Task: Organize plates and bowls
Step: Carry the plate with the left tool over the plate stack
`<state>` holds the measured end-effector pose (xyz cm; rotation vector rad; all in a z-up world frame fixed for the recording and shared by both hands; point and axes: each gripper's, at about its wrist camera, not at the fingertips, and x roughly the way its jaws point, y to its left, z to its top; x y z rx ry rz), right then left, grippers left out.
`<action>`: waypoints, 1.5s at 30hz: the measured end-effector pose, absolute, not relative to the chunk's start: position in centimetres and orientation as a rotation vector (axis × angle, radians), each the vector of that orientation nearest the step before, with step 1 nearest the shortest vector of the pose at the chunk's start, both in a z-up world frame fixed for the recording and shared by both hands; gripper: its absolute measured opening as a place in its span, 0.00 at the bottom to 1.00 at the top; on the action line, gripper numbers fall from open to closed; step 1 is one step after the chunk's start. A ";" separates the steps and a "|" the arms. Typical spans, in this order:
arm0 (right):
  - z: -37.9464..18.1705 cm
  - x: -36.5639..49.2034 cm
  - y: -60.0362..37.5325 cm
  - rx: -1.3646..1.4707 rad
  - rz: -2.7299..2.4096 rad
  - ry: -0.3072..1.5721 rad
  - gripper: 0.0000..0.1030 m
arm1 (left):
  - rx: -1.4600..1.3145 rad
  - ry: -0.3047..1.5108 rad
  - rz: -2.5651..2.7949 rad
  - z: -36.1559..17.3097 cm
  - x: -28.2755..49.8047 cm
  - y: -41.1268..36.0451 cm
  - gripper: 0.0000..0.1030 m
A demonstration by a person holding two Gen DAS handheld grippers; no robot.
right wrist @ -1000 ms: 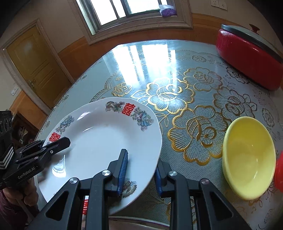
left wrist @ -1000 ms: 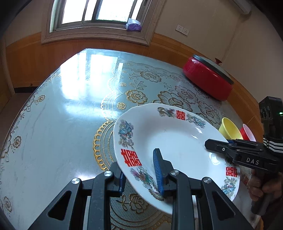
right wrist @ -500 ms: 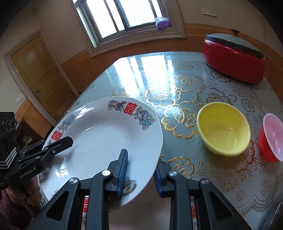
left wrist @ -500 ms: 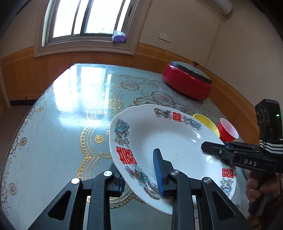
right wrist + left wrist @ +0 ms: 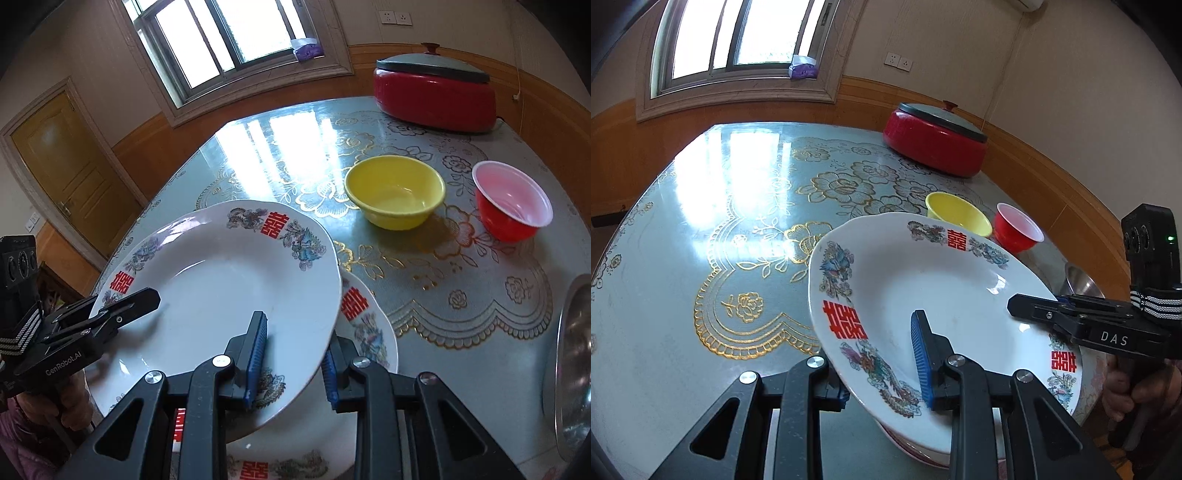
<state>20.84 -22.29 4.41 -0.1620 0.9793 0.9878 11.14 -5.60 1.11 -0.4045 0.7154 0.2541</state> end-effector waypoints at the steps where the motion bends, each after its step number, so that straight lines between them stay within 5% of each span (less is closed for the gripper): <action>1: 4.2 20.5 -22.8 -0.162 0.983 0.982 0.26 | -0.408 0.722 0.250 1.0 11.1 -6.0 0.28; 45: 2.3 19.7 -25.6 -0.250 0.883 0.964 0.29 | -0.392 0.798 0.233 -1.9 12.0 -9.3 0.32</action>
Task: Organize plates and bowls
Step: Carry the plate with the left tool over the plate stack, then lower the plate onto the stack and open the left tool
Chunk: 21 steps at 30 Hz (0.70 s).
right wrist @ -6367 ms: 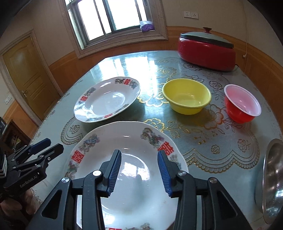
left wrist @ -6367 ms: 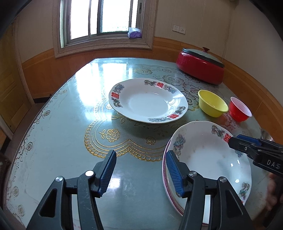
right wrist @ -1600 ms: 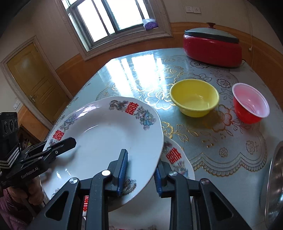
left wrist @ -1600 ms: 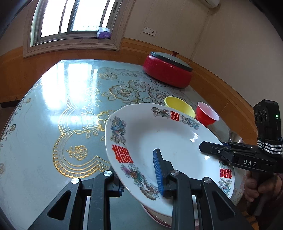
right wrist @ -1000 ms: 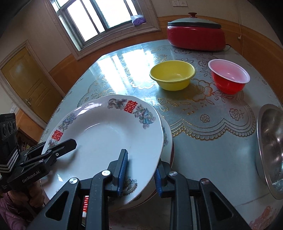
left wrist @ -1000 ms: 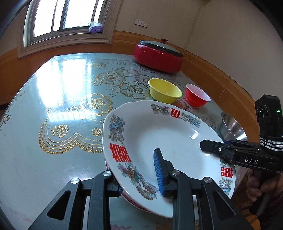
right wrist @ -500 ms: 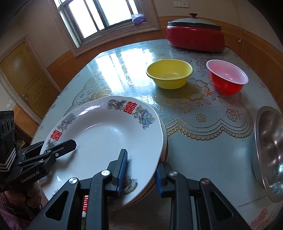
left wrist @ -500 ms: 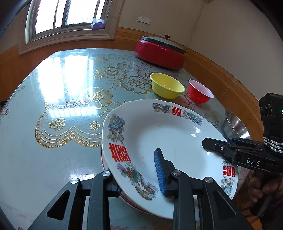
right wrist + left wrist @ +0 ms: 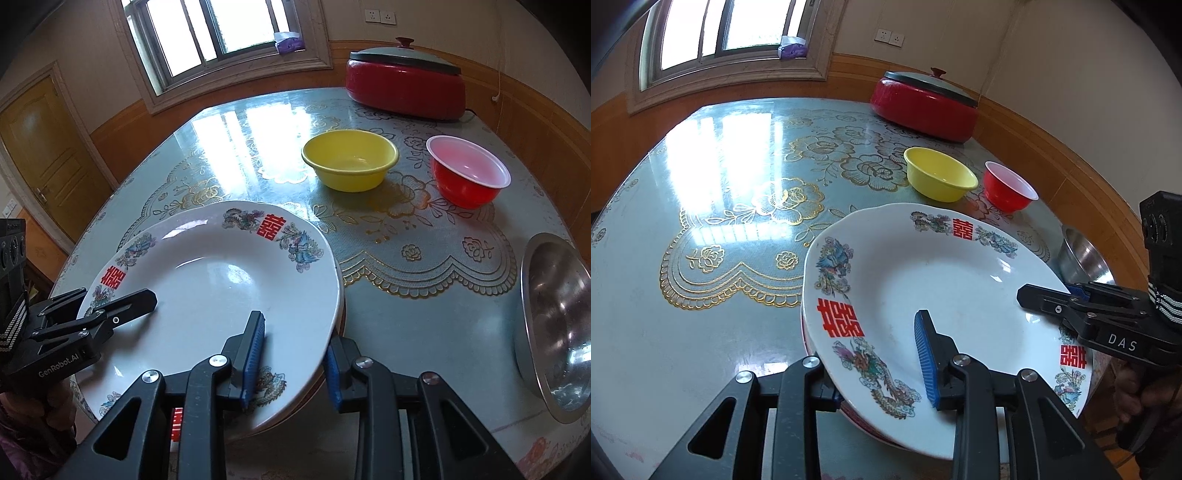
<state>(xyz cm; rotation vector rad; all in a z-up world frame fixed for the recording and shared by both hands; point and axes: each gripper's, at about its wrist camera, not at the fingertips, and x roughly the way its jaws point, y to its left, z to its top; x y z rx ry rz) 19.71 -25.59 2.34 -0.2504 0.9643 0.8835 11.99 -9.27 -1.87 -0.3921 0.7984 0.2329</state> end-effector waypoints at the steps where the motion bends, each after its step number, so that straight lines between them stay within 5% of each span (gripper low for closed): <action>1: 2.3 19.7 -25.6 -0.253 0.880 0.962 0.29 | -0.389 0.798 0.233 -1.8 12.0 -9.3 0.32; 21: 2.4 18.6 -24.9 -0.325 0.888 0.891 0.30 | -0.300 0.834 0.189 -2.1 12.3 -10.8 0.33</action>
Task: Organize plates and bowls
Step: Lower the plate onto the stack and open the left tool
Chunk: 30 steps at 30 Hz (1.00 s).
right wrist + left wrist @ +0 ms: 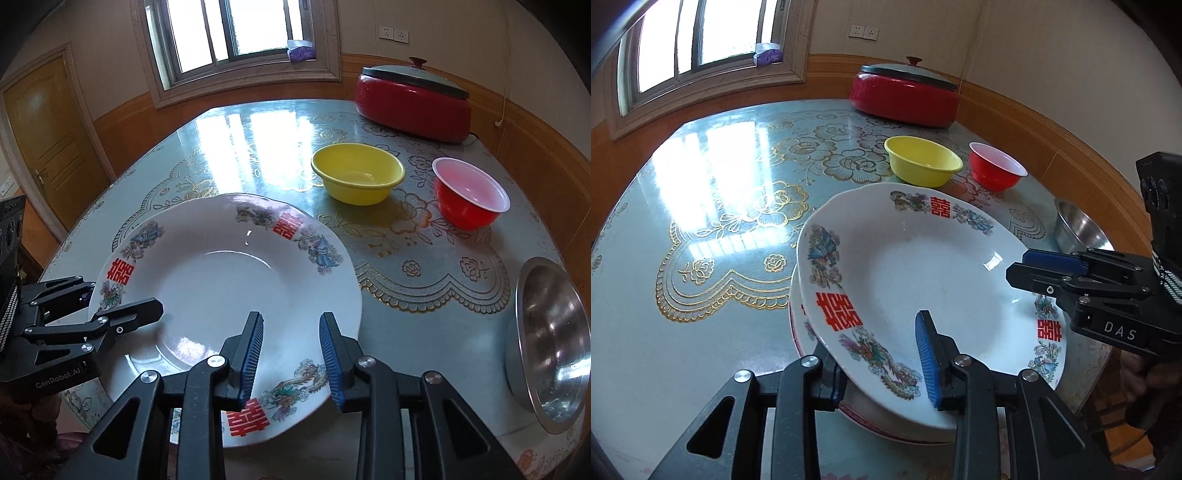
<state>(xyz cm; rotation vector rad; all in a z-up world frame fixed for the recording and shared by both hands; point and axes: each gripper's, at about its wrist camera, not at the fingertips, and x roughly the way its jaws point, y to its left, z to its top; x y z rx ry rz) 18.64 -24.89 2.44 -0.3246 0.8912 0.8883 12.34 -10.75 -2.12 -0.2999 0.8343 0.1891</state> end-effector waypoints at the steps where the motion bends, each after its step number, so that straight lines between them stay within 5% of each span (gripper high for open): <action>1: 2.4 18.7 -24.9 -0.325 0.891 0.892 0.30 | -0.304 0.832 0.189 -2.1 12.2 -10.7 0.32; 30: 1.9 21.1 -24.8 -0.292 0.795 0.902 0.28 | -0.362 0.783 0.277 -1.2 8.9 -9.3 0.28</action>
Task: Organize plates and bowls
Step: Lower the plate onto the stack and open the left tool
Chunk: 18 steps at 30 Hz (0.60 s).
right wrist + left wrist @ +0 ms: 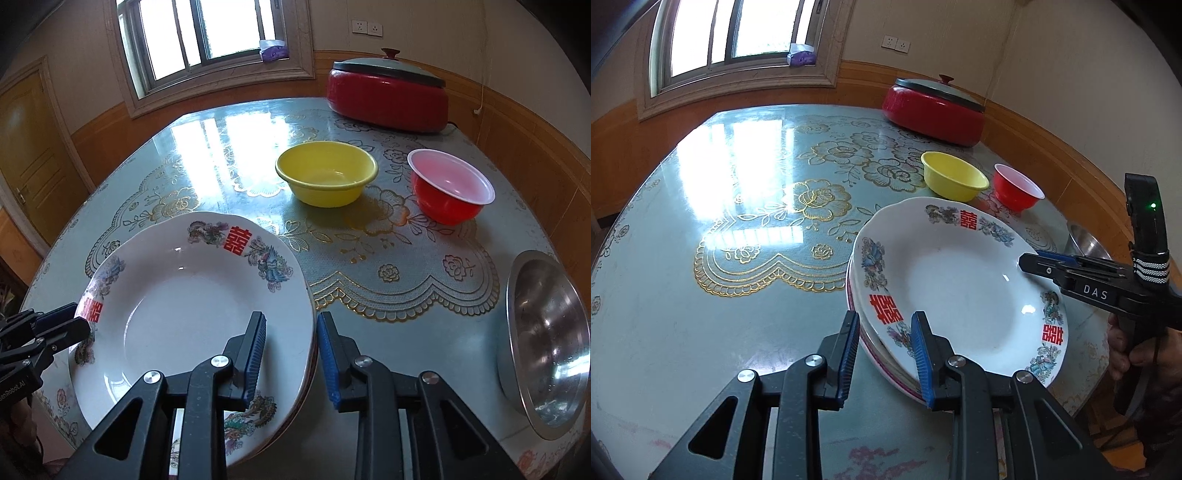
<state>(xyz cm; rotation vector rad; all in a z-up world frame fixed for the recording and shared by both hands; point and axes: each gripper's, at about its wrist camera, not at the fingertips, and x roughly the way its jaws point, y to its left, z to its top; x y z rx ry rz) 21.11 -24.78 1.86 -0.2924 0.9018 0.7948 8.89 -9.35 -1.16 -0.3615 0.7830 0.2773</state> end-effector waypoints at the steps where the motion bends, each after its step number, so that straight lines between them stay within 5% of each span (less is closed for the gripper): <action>1: 1.9 20.9 -24.7 -0.302 0.797 0.899 0.28 | -0.354 0.782 0.279 -1.1 8.9 -9.5 0.28; 18: 2.1 18.5 -24.4 -0.382 0.846 0.888 0.26 | -0.359 0.763 0.291 -0.9 8.6 -8.5 0.35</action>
